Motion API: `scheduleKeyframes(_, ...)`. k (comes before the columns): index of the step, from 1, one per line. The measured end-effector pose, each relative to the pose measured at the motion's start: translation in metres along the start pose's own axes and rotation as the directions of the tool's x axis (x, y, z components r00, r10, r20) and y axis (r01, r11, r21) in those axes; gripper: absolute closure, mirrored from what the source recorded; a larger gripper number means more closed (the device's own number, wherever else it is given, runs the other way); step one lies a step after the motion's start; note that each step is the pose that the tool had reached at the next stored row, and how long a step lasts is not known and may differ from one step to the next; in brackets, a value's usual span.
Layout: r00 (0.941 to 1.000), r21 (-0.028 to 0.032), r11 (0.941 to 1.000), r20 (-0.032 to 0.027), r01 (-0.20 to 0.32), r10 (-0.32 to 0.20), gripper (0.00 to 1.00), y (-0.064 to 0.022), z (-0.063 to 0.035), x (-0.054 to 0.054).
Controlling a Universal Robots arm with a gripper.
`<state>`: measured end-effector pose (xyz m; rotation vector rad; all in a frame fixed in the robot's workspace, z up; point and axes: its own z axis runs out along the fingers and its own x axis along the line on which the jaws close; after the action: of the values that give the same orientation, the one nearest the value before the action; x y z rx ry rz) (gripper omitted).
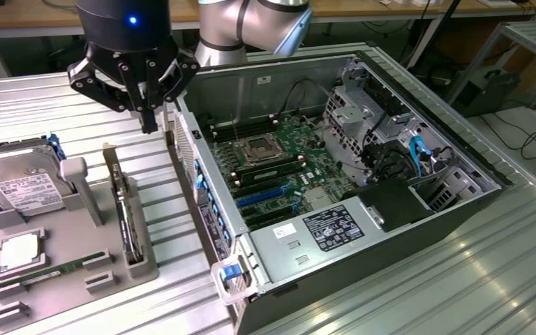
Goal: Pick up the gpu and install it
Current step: 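Reach for the gpu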
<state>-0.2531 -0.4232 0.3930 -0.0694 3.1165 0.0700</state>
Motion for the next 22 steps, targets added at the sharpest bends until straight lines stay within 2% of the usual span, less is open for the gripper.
scheduleKeyframes(22,0.9998,-0.0004,0.9998,-0.0009,0.018,-0.018,0.89,-0.0014,-0.0011,0.04)
